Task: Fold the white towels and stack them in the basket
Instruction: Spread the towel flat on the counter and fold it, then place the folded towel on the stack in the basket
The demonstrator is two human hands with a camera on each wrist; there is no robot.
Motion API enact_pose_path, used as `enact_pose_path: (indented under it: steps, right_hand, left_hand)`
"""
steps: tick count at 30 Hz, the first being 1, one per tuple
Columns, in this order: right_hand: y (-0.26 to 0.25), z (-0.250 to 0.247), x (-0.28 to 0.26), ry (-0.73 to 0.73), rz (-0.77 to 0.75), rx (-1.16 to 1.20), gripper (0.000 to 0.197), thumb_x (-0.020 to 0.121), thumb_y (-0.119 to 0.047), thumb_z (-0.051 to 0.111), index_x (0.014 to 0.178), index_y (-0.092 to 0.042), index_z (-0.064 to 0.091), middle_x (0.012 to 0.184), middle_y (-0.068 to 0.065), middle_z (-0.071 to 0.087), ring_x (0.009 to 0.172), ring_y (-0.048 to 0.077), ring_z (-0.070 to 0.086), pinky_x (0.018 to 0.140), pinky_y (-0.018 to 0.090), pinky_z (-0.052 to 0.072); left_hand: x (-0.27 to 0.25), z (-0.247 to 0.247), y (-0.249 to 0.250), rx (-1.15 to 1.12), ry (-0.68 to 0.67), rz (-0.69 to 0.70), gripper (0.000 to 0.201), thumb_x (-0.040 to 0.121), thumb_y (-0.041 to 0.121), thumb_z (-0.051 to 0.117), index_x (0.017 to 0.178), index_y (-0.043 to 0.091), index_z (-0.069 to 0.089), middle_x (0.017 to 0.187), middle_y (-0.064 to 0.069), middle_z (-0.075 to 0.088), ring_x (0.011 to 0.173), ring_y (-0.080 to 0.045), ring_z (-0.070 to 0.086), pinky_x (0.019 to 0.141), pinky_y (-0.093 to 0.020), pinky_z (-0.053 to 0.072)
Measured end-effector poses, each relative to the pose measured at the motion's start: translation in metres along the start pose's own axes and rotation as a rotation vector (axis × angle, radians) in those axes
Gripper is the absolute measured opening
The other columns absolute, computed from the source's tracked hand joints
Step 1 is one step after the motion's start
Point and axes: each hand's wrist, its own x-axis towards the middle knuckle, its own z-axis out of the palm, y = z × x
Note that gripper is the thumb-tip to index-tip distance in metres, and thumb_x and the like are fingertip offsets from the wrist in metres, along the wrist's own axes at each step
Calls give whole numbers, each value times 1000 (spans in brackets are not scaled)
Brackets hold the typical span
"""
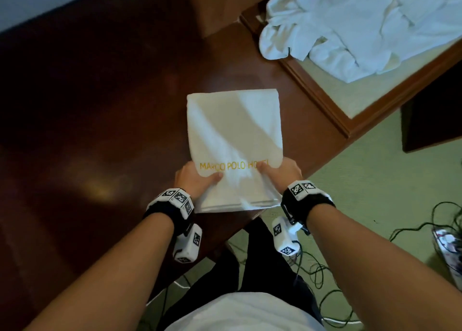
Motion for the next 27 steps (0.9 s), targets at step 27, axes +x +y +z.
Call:
enact_pose_path:
  steps: [27]
  right_hand:
    - [-71,-288,-48,407,-273,165,54,82,-49,71,118,-11,61,113,6,66,107,26,63,94,38,51]
  left_hand:
    - [-75,-45,312,-17,159,720,55,69,58,60,107,18,56,116,-11,65,109,-33,60,85,-34,46]
